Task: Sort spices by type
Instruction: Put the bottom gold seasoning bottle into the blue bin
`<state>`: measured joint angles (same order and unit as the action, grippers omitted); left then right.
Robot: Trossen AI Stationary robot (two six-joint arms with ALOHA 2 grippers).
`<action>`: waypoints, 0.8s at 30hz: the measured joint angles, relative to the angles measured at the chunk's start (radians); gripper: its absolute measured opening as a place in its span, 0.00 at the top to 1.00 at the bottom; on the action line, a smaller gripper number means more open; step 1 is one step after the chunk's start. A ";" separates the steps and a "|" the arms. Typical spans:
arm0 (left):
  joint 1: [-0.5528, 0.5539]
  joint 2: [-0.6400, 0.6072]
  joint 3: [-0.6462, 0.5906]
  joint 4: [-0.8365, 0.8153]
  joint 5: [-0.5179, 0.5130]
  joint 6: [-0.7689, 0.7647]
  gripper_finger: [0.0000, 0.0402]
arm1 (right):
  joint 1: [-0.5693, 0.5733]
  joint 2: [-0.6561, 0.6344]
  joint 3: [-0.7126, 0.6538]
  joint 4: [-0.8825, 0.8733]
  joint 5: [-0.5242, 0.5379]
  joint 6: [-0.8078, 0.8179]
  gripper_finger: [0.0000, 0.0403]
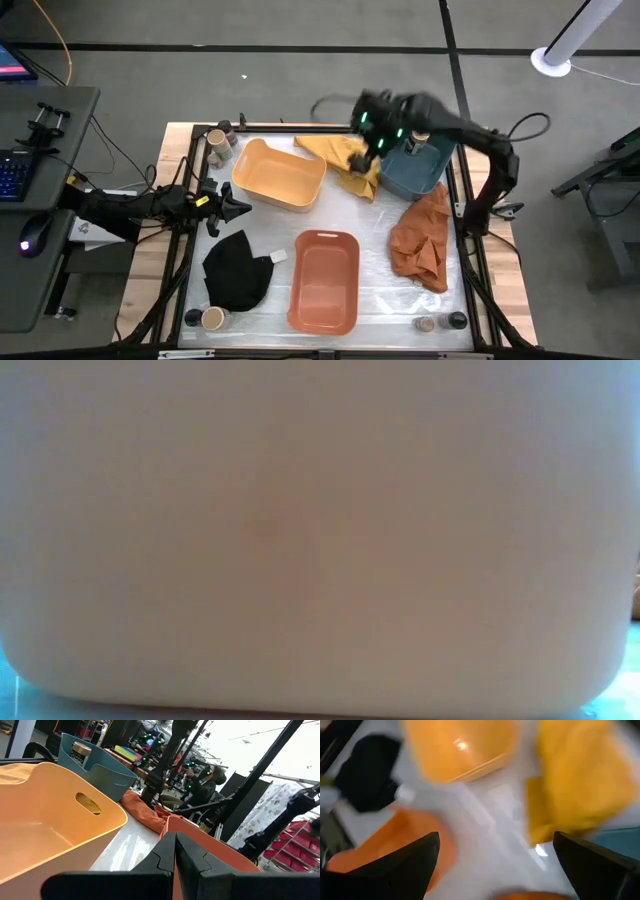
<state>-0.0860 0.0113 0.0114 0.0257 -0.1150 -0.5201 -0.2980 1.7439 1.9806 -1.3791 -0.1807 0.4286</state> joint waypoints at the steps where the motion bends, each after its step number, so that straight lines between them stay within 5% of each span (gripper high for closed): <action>1: 0.000 0.000 0.000 0.000 0.000 0.000 1.00 | 0.051 0.001 -0.010 0.016 0.001 0.026 0.04; 16: 0.000 0.000 0.000 0.033 -0.007 -0.054 1.00 | 0.582 0.002 -0.032 0.103 0.203 0.479 0.04; 24: 0.000 0.015 0.014 0.232 -0.131 -0.119 0.98 | 0.738 0.012 -0.032 -0.030 0.378 0.621 0.04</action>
<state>-0.0856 0.0263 0.0254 0.2575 -0.2463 -0.6391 0.4398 1.7557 1.9484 -1.4092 0.1968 1.0494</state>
